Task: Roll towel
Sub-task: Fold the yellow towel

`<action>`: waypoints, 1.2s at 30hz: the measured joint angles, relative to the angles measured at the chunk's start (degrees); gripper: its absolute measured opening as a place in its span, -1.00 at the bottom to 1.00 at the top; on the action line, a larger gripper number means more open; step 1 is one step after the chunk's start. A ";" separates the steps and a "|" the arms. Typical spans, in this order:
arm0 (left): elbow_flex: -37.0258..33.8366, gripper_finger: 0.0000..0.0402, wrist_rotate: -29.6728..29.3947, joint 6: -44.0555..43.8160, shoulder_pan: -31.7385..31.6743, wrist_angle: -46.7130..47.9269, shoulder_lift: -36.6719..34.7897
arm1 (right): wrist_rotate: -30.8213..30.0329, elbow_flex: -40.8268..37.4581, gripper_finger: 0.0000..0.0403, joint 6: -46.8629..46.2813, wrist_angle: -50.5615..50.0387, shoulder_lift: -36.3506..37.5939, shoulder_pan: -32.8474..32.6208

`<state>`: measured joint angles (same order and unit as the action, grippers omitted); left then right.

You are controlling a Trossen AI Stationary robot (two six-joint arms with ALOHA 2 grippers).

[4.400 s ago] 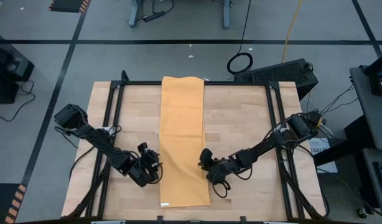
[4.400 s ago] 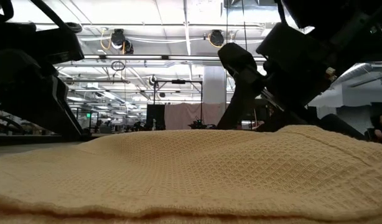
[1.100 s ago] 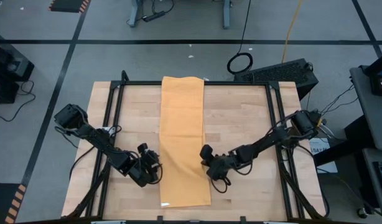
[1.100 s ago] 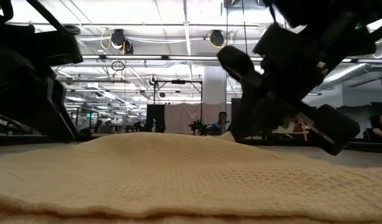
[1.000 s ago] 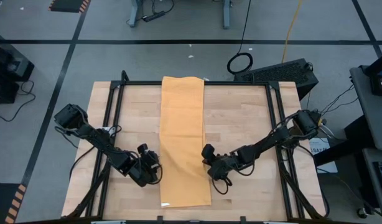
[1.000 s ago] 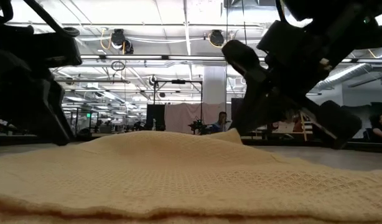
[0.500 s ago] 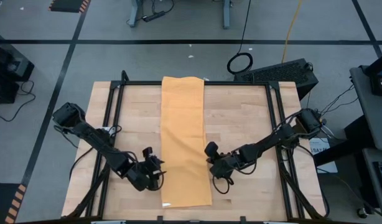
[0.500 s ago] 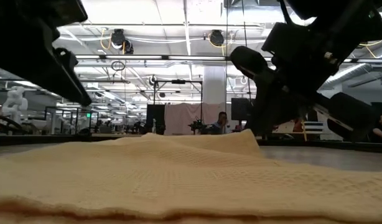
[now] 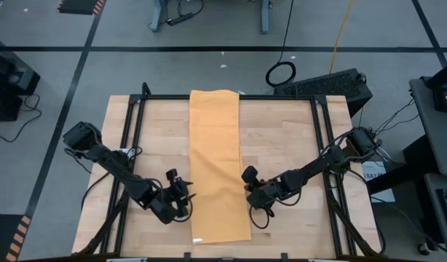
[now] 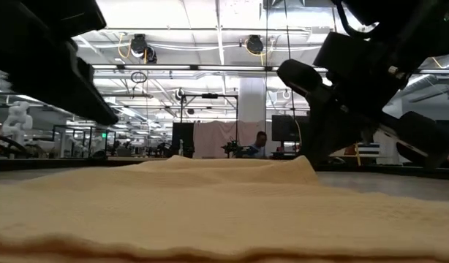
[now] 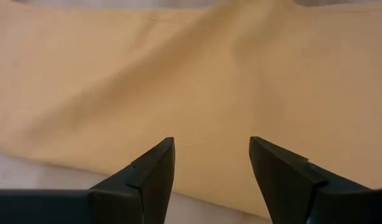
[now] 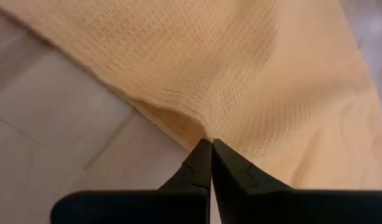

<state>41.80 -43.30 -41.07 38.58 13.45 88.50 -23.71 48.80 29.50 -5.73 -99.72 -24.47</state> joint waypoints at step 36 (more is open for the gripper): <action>3.68 0.07 29.12 57.08 -61.41 -17.09 -12.52 | -0.05 -9.46 -0.50 -20.35 14.32 11.85 16.54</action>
<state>45.48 -14.17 16.01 -22.83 -3.64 75.99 -23.76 39.34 9.15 8.58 -87.88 -7.93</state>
